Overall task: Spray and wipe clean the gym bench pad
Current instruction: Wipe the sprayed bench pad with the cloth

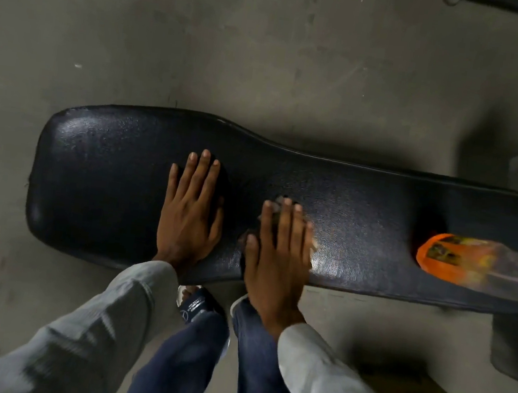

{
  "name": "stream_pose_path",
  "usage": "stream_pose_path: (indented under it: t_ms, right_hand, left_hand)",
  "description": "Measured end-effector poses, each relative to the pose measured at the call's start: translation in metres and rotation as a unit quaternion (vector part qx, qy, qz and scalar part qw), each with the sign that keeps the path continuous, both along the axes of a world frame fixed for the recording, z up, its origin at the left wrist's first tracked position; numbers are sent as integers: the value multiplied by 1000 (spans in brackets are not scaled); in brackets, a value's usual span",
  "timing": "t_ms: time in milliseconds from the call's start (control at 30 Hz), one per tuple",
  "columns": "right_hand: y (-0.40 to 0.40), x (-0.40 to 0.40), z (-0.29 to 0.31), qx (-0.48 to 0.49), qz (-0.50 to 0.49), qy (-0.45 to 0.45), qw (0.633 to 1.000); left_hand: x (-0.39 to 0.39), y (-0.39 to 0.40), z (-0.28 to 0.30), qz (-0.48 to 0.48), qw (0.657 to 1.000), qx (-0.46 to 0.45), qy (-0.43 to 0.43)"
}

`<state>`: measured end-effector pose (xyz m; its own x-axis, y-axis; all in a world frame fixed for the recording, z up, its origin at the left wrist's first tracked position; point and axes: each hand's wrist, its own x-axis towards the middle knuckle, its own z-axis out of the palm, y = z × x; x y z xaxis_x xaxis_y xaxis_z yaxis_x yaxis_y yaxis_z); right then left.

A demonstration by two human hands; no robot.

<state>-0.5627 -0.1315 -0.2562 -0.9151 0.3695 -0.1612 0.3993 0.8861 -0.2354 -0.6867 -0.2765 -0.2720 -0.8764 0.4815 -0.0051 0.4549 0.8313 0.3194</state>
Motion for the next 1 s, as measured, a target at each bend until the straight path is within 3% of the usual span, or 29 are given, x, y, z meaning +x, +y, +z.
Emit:
stream_pose_path:
  t_ms: [133, 267, 367, 467, 600, 700, 833, 1000]
  right_hand:
    - [25, -58, -6, -16, 133, 57, 989]
    - [59, -88, -4, -7, 58, 49, 997]
    - [51, -62, 1, -4, -5, 34, 999]
    - [31, -34, 9, -23, -4, -4, 1000]
    - [29, -32, 27, -74, 4, -25, 997]
    - [40, -31, 43, -98, -57, 21, 993]
    - [51, -17, 57, -166, -196, 98, 961]
    - [72, 12, 48, -270, -349, 220, 870]
  left_hand:
    - [0, -1, -3, -12, 1000, -3, 3]
    - [-1, -1, -2, -10, 1000, 6, 7]
    - [1, -2, 0, -6, 1000, 9, 3]
    - [3, -1, 8, -7, 1000, -3, -8]
    - [-2, 17, 34, 31, 997, -11, -75]
    - [5, 41, 56, 66, 991, 35, -111]
    - [32, 74, 69, 49, 980, 150, -119]
    - [70, 115, 60, 14, 959, 237, -154]
